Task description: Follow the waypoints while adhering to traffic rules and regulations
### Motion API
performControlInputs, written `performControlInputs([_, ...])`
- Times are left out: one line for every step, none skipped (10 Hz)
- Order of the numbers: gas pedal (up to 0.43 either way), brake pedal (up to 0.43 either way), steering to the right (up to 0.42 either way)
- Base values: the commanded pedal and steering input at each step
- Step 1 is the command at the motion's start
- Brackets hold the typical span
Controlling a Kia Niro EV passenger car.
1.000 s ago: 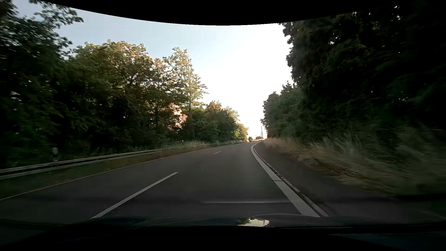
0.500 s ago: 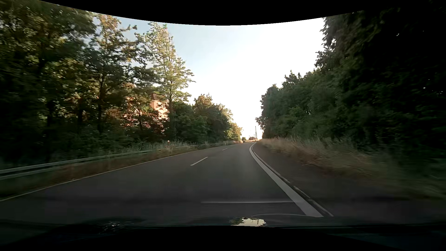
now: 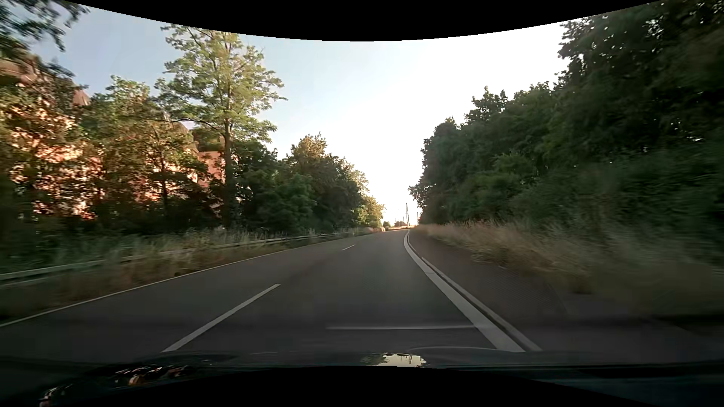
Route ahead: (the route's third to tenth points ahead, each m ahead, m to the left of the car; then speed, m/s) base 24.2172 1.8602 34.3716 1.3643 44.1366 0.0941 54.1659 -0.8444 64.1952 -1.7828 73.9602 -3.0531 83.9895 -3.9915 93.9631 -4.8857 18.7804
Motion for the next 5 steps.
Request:
performControlInputs([0.240, 0.000, 0.016])
performControlInputs([0.240, 0.000, 0.015])
performControlInputs([0.240, 0.000, 0.015])
performControlInputs([0.240, 0.000, 0.015])
performControlInputs([0.240, 0.000, 0.014])
